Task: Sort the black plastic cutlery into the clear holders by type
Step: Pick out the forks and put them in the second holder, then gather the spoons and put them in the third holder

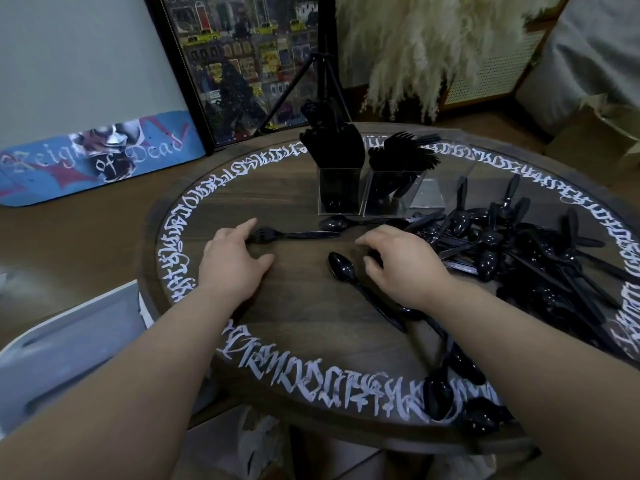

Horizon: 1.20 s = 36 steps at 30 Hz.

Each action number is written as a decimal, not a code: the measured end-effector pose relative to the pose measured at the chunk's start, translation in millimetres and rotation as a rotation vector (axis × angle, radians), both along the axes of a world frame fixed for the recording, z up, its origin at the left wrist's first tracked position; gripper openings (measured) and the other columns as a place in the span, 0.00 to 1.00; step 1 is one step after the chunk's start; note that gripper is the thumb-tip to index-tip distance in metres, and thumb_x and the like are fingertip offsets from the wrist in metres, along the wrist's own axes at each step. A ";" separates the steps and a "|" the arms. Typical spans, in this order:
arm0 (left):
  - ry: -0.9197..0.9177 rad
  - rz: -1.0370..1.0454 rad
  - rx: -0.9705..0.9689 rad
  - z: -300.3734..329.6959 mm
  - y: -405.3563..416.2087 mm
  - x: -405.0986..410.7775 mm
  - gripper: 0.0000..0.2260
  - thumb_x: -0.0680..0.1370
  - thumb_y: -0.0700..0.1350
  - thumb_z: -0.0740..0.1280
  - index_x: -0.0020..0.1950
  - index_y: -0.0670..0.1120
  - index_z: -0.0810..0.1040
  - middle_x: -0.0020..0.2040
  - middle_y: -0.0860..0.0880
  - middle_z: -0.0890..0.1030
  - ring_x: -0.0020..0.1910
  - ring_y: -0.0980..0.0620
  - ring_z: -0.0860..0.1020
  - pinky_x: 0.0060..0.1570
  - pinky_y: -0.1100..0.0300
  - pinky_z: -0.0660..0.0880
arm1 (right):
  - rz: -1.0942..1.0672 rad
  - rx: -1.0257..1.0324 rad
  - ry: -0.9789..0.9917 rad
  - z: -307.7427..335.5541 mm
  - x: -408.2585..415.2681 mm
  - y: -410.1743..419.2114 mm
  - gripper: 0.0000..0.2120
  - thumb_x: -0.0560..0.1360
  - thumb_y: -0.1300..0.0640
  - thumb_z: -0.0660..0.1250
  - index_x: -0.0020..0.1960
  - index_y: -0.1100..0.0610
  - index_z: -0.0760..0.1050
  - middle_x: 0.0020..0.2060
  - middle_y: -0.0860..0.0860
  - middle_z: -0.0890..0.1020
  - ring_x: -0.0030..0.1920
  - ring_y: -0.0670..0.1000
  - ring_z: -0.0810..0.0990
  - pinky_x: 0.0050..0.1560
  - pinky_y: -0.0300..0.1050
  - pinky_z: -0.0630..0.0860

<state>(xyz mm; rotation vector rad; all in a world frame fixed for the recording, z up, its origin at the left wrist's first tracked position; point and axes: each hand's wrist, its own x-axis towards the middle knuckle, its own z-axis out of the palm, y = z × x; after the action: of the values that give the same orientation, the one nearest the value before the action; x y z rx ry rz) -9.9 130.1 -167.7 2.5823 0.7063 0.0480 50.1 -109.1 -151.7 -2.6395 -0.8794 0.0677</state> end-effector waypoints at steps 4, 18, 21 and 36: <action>0.003 -0.027 0.035 1.5 -6.8 5.4 0.17 0.75 0.54 0.69 0.64 0.56 0.76 0.64 0.46 0.70 0.65 0.44 0.68 0.64 0.52 0.66 | -0.008 0.009 -0.018 -1.6 -3.2 -8.2 0.14 0.77 0.60 0.62 0.62 0.58 0.76 0.58 0.52 0.78 0.59 0.54 0.76 0.59 0.45 0.72; -0.421 -0.060 -0.147 34.3 -51.3 8.7 0.03 0.76 0.44 0.67 0.46 0.49 0.80 0.37 0.55 0.79 0.38 0.56 0.75 0.39 0.69 0.66 | -0.376 -0.168 -0.038 13.7 3.7 -81.1 0.17 0.78 0.54 0.61 0.66 0.55 0.73 0.62 0.52 0.76 0.65 0.56 0.67 0.61 0.49 0.68; -0.530 -0.014 -0.290 45.5 -67.6 11.4 0.03 0.75 0.42 0.68 0.44 0.49 0.78 0.35 0.58 0.76 0.35 0.62 0.73 0.39 0.70 0.68 | -0.385 -0.279 0.079 8.3 4.0 -82.3 0.23 0.80 0.48 0.55 0.73 0.53 0.63 0.73 0.52 0.65 0.75 0.57 0.54 0.72 0.60 0.57; -0.520 0.211 -0.747 48.9 -103.0 14.4 0.10 0.75 0.36 0.64 0.44 0.52 0.73 0.38 0.53 0.79 0.45 0.47 0.83 0.53 0.42 0.78 | -0.143 -0.265 0.113 -3.2 29.3 -48.1 0.25 0.81 0.50 0.51 0.76 0.53 0.56 0.76 0.50 0.56 0.77 0.56 0.46 0.73 0.64 0.47</action>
<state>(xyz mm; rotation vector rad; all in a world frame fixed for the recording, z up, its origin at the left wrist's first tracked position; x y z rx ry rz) 4.5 27.1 -118.9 1.6765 0.6324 0.4203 79.3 -157.2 -154.9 -2.9015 -0.6835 0.3144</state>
